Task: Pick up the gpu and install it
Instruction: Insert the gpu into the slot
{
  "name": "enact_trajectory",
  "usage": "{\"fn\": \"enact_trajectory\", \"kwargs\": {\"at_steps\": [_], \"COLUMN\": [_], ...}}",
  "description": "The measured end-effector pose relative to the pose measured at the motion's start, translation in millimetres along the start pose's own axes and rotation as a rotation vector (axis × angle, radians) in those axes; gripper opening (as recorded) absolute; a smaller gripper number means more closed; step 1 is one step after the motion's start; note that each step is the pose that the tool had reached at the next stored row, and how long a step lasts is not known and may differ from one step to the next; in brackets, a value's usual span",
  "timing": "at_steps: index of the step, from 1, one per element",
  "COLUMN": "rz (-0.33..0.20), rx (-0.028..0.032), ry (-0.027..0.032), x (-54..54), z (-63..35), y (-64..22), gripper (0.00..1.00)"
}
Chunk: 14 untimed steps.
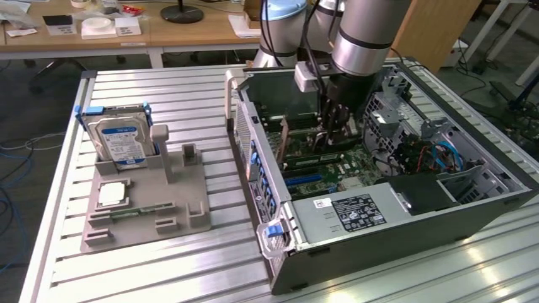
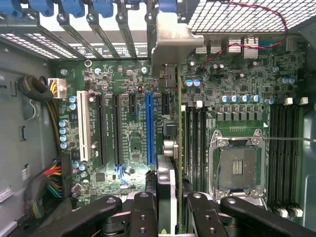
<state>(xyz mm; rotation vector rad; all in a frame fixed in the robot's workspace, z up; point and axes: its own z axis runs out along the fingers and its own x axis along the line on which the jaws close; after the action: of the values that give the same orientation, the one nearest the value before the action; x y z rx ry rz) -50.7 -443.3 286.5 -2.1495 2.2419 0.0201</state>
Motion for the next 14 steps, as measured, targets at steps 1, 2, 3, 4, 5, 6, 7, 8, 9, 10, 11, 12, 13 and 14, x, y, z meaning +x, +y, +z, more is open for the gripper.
{"fn": "enact_trajectory", "kwargs": {"at_steps": [1,2,3,4,5,6,7,8,9,10,11,12,13,14], "rz": [0.000,0.000,0.000,0.000,0.000,0.000,0.000,0.000,0.000,0.000,0.000,0.000,0.000,0.000], "rx": [-0.0001,-0.0002,-0.0001,0.0000,-0.0001,0.0000,0.0000,0.0000,0.0000,0.0000,-0.0001,-0.0001,-0.0001,-0.0001], "ry": [0.0001,0.0002,0.0000,0.0000,0.0001,0.0000,0.0000,0.0000,-0.0001,0.0000,0.0000,0.0001,0.0001,0.0000], "x": [0.2,0.9,2.1,3.2,4.1,4.4,4.6,4.7,4.7,4.8,5.2,6.5,8.0,9.0], "z": [0.5,0.8,1.2,1.5,1.8,2.3,2.7,3.2,3.9,4.5,5.1,5.5,5.9,6.4], "y": [0.1,0.1,0.1,0.2,0.4,1.0,2.0,3.0,3.7,3.9,3.9,3.9,3.9,4.0], "gripper": [0.28,0.28,0.28,0.28,0.28,0.28,0.28,0.28,0.28,0.28,0.28,0.28,0.28,0.28]}}
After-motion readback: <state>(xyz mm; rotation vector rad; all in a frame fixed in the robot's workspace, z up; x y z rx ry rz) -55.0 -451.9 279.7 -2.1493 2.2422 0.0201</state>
